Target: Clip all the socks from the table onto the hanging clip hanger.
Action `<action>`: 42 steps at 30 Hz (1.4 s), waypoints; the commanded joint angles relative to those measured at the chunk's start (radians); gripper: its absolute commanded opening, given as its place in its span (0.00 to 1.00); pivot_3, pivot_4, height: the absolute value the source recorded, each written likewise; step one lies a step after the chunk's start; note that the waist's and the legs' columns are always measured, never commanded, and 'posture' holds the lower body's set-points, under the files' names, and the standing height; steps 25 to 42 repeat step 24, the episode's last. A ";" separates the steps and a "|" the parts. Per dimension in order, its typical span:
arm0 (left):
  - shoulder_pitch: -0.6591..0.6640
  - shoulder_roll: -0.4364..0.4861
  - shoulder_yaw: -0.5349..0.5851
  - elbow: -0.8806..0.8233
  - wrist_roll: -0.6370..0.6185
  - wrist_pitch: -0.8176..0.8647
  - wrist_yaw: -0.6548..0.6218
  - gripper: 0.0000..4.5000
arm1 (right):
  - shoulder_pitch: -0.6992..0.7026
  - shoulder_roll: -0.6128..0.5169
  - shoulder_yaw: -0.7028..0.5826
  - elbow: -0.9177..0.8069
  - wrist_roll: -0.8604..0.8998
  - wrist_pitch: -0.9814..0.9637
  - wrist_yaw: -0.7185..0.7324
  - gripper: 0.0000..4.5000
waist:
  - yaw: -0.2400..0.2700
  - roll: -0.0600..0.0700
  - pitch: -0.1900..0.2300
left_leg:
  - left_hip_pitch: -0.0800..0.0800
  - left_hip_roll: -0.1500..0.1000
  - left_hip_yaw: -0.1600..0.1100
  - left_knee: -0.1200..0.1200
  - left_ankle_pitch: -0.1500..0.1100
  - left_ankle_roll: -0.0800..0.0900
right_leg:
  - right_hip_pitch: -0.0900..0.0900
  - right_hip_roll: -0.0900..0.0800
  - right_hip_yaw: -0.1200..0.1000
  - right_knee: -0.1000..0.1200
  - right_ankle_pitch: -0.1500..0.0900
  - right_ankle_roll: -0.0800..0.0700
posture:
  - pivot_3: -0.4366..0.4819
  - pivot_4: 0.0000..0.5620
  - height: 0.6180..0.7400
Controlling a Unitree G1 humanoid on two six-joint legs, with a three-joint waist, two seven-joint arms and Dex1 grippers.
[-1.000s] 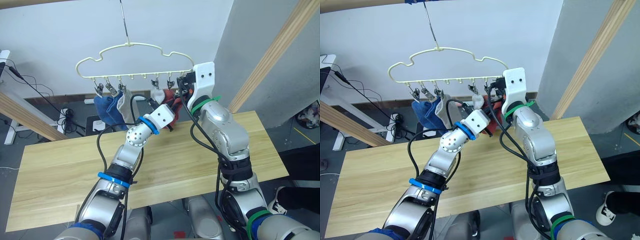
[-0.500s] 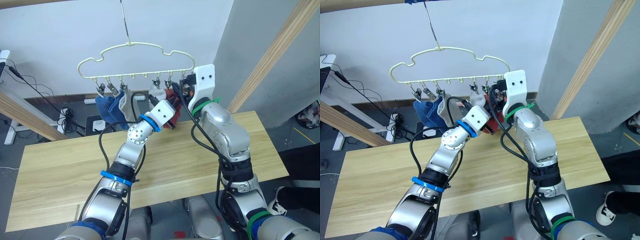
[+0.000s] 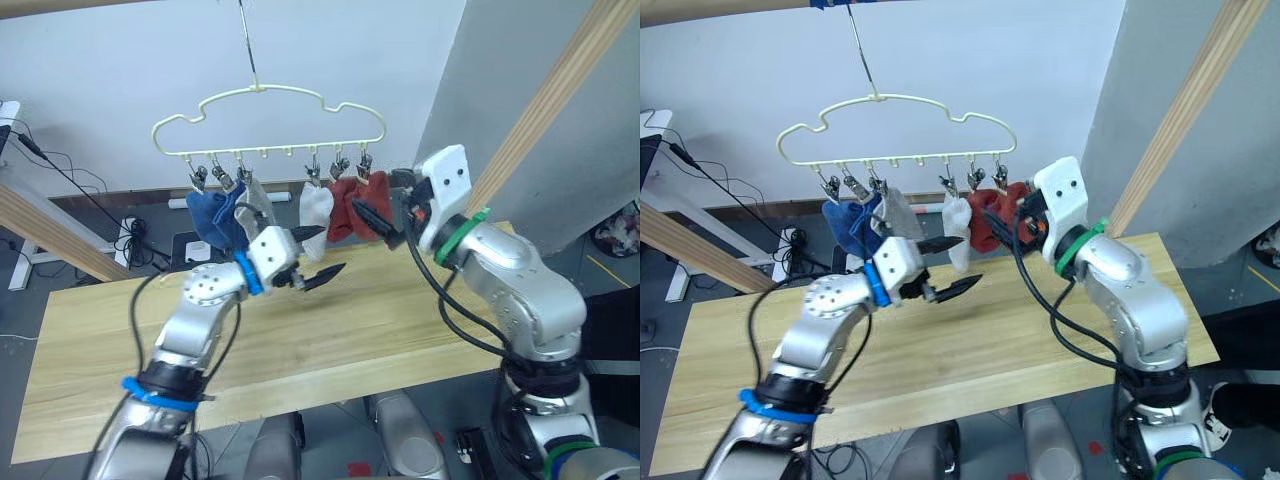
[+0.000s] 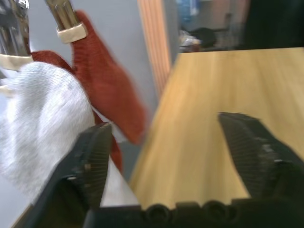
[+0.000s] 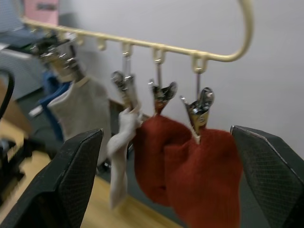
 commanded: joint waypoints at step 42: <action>0.171 0.447 0.503 0.143 -0.126 0.256 -0.067 0.99 | 0.110 -0.503 -0.215 0.112 0.077 -0.313 0.443 1.00 | 0.058 -0.001 0.000 | 0.000 0.000 0.002 -0.001 0.000 0.000 | -0.001 0.000 -0.001 -0.002 0.000 0.000 | 0.31 0.43 0.95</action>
